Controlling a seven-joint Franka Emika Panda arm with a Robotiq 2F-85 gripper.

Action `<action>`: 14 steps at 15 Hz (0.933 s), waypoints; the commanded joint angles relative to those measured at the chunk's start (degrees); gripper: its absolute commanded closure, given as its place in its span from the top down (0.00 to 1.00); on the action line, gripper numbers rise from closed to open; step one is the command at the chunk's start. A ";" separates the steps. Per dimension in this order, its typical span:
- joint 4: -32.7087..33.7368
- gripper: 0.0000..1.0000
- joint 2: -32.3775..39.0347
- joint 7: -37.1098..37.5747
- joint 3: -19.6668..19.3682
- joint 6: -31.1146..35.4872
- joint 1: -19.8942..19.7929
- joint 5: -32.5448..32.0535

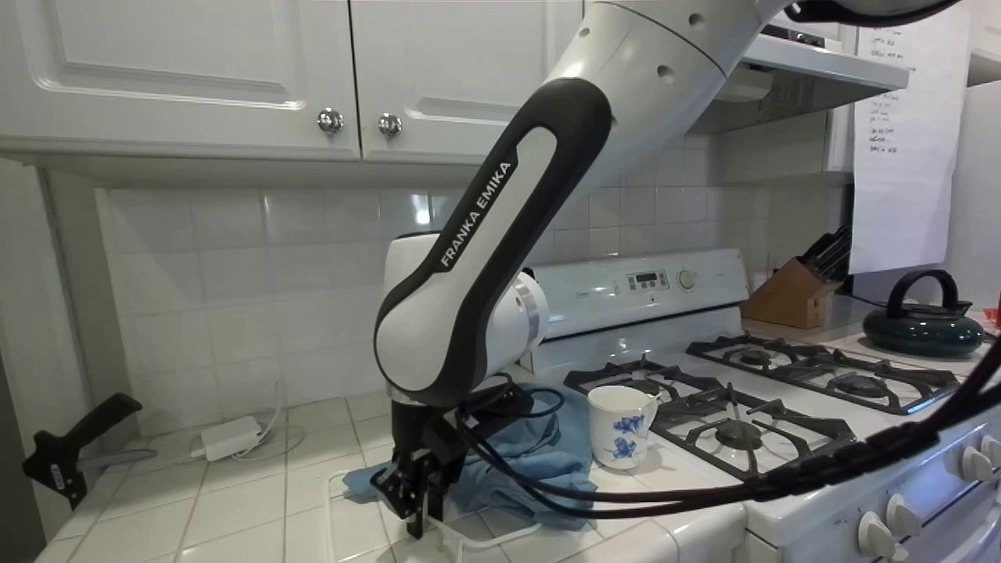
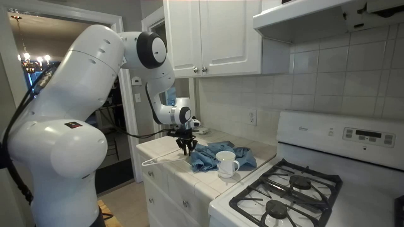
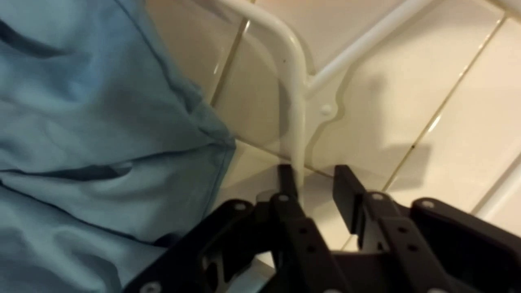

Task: Hang the hanger on the handle of the right upper cabinet door.

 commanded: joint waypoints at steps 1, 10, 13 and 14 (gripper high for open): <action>0.34 0.07 0.88 -1.34 0.41 1.79 -0.21 1.40; 0.43 0.02 -0.74 -2.09 0.50 -0.72 0.05 1.00; -0.28 0.02 -3.27 -2.61 2.32 -0.58 -0.67 2.72; -0.39 0.02 -3.90 -2.97 3.31 -0.25 -1.11 3.73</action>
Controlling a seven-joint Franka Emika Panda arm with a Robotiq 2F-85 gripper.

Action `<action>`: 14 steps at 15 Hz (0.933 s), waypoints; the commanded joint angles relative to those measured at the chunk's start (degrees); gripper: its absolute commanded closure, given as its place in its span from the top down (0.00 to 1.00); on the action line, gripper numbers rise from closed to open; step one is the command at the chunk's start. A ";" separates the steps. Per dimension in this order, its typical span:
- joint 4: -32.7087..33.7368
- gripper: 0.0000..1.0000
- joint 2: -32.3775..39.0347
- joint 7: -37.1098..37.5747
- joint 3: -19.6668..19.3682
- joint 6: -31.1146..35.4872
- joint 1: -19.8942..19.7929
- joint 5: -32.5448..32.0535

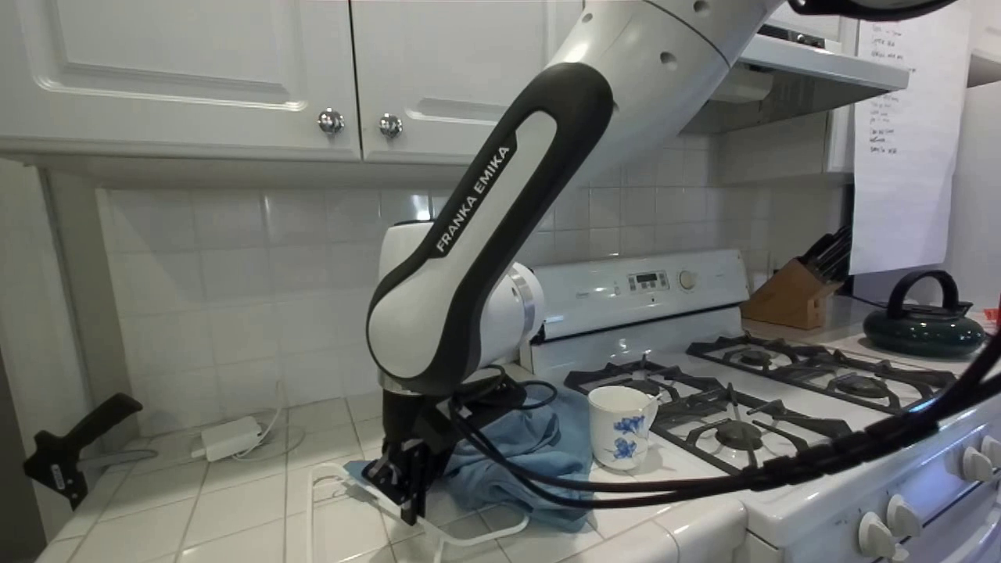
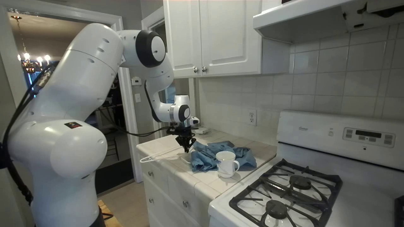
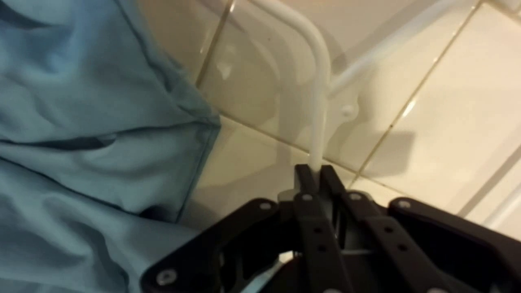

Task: Hang the hanger on the handle of the right upper cabinet door.

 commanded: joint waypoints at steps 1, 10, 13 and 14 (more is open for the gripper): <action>-0.72 0.02 -3.80 -1.69 2.55 -0.92 -0.59 3.76; -1.56 0.02 -9.96 -5.45 5.35 -8.02 -1.73 8.04; -3.14 0.02 -13.42 -4.83 3.91 -13.05 -1.01 6.29; -3.22 0.02 -14.03 -4.70 3.60 -14.46 -0.81 5.64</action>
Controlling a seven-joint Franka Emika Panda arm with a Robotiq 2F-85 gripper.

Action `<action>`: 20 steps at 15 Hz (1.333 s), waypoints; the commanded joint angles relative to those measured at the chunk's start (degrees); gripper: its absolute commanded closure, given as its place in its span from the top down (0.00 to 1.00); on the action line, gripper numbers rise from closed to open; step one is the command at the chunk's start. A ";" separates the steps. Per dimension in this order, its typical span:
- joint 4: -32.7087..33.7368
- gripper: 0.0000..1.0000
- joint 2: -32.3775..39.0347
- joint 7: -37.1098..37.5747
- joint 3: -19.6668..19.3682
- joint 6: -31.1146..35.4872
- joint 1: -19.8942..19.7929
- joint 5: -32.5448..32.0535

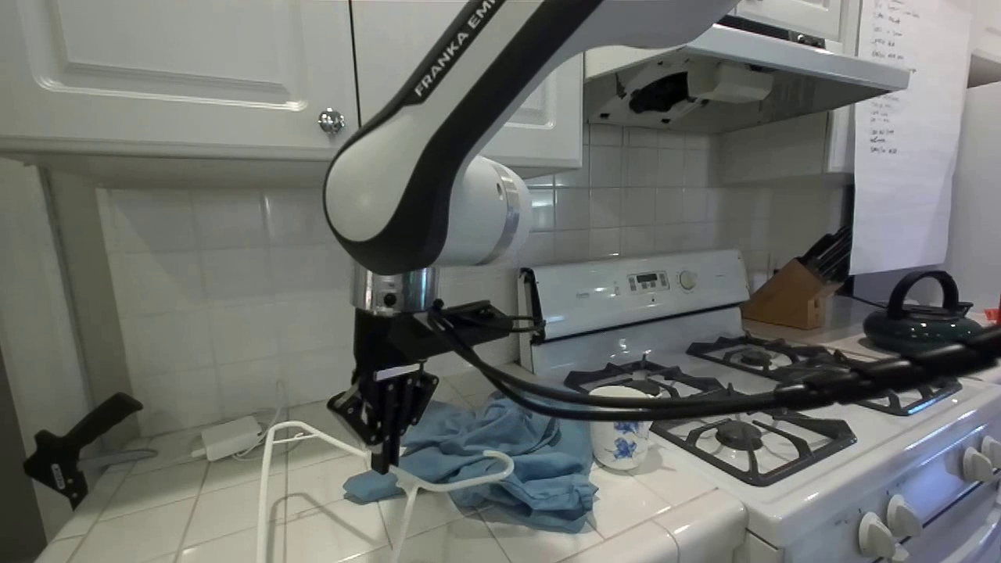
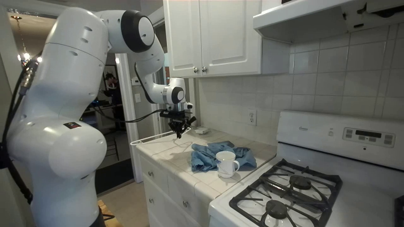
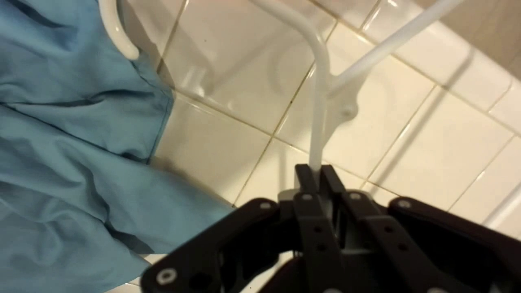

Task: Hang the hanger on the handle of the right upper cabinet door.

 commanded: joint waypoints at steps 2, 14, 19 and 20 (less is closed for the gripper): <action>-2.51 0.02 -5.16 -1.84 -1.14 -7.34 0.69 -3.63; 3.56 0.02 -10.46 -7.37 0.44 -25.02 6.18 -30.93; 5.06 0.02 -11.52 -15.26 1.97 -27.17 6.76 -39.69; 4.89 0.02 -11.88 -16.98 2.13 -26.51 6.54 -41.52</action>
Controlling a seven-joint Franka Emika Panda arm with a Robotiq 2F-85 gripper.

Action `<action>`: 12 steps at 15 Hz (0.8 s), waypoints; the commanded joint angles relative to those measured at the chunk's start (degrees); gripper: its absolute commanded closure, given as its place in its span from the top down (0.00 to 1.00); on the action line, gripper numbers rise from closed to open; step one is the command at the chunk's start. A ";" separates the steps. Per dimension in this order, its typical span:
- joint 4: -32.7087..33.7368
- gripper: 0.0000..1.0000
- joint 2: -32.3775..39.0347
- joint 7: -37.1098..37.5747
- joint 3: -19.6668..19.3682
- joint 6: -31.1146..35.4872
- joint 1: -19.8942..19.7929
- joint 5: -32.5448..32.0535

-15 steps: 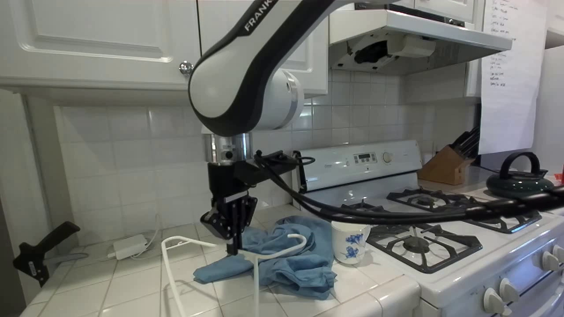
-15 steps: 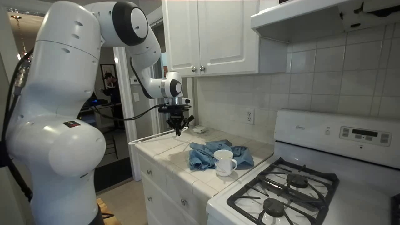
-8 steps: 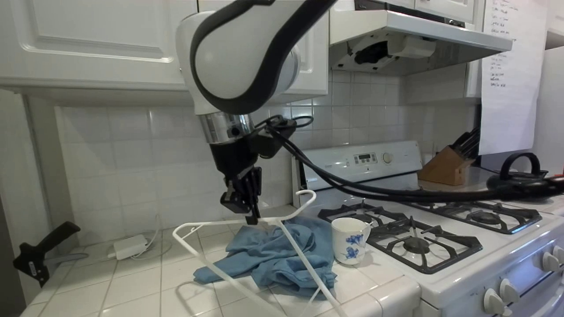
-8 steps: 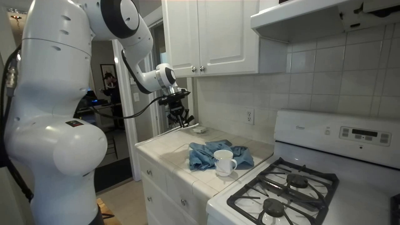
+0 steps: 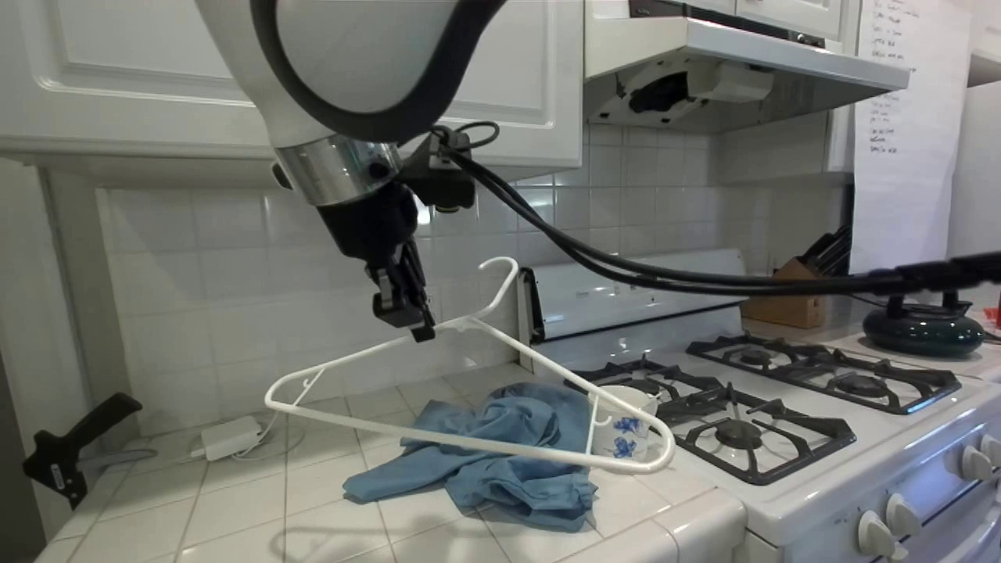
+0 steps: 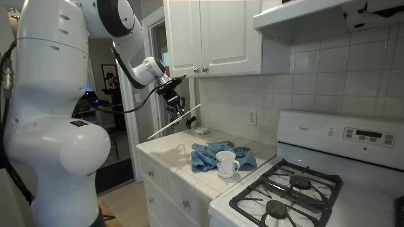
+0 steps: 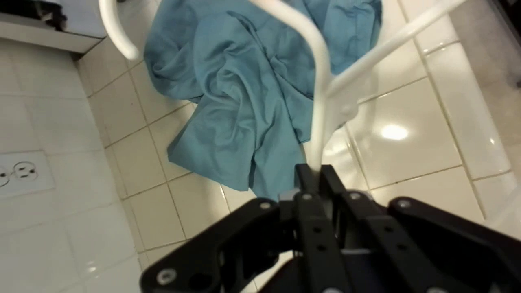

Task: Hang the hanger on the handle of the right upper cabinet door.

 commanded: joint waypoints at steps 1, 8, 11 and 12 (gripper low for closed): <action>0.08 0.02 -1.63 -6.72 0.72 -0.06 -0.52 -6.89; 0.03 0.02 -4.32 -17.24 2.42 1.23 -0.47 -19.01; -0.22 0.02 -4.95 -20.84 3.48 2.80 -0.43 -24.33; -0.57 0.02 -5.29 -21.57 3.80 3.10 -0.32 -26.35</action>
